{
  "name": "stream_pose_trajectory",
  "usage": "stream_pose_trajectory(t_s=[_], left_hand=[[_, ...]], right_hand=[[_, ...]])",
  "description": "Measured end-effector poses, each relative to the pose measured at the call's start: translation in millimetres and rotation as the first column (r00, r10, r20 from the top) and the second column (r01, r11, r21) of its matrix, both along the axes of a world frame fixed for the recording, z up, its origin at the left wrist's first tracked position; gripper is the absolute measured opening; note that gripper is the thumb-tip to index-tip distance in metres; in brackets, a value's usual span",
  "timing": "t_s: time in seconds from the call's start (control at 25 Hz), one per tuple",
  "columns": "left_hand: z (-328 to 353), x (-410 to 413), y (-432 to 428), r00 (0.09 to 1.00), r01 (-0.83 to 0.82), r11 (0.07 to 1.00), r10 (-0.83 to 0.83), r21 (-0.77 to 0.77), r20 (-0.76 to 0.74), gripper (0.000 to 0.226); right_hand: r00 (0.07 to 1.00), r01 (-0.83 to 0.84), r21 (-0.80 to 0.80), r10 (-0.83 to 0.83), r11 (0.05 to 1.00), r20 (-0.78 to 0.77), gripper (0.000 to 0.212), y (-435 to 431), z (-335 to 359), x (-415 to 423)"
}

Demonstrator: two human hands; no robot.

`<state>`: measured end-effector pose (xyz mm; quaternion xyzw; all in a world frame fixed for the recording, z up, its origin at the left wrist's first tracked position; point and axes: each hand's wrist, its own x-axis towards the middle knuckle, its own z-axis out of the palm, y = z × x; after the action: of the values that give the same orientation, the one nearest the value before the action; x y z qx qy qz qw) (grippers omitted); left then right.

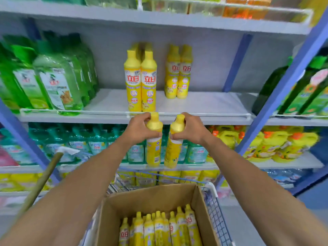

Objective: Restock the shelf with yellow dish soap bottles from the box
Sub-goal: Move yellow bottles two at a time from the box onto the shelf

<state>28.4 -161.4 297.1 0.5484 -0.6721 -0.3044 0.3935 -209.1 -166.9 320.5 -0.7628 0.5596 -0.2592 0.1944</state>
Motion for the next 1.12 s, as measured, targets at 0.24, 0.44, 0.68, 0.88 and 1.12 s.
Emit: stream_pose_trajectory(t_s=[0.24, 0.44, 0.68, 0.88, 1.12], left_hand=[[117.0, -41.4, -26.2, 0.998, 0.059, 0.981, -0.057, -0.186, 0.016, 0.041], [166.3, -67.5, -67.6, 1.0, 0.004, 0.953, -0.002, -0.302, 0.006, 0.05], [159.5, -96.0, -101.2, 0.986, -0.158, 0.952, 0.165, -0.26, 0.005, 0.053], [137.5, -107.9, -114.8, 0.976, -0.204, 0.944, 0.216, -0.26, 0.016, 0.056], [102.4, -95.9, -117.3, 0.975, -0.065, 0.99, 0.036, -0.127, -0.221, 0.065]], right_hand=[[0.997, -0.002, -0.2, 0.017, 0.98, 0.075, 0.05, -23.5, 110.4, -25.3], [0.993, 0.005, -0.34, 0.035, 0.94, 0.114, 0.055, -55.8, 169.6, -47.4], [0.983, 0.014, -0.33, 0.048, 0.944, 0.178, 0.064, -106.8, 160.3, -57.8], [0.959, -0.039, -0.205, 0.094, 0.978, 0.268, 0.066, -137.7, 115.3, -61.8], [0.791, -0.009, -0.066, 0.047, 0.998, 0.61, 0.067, -139.8, 59.4, -59.4]])
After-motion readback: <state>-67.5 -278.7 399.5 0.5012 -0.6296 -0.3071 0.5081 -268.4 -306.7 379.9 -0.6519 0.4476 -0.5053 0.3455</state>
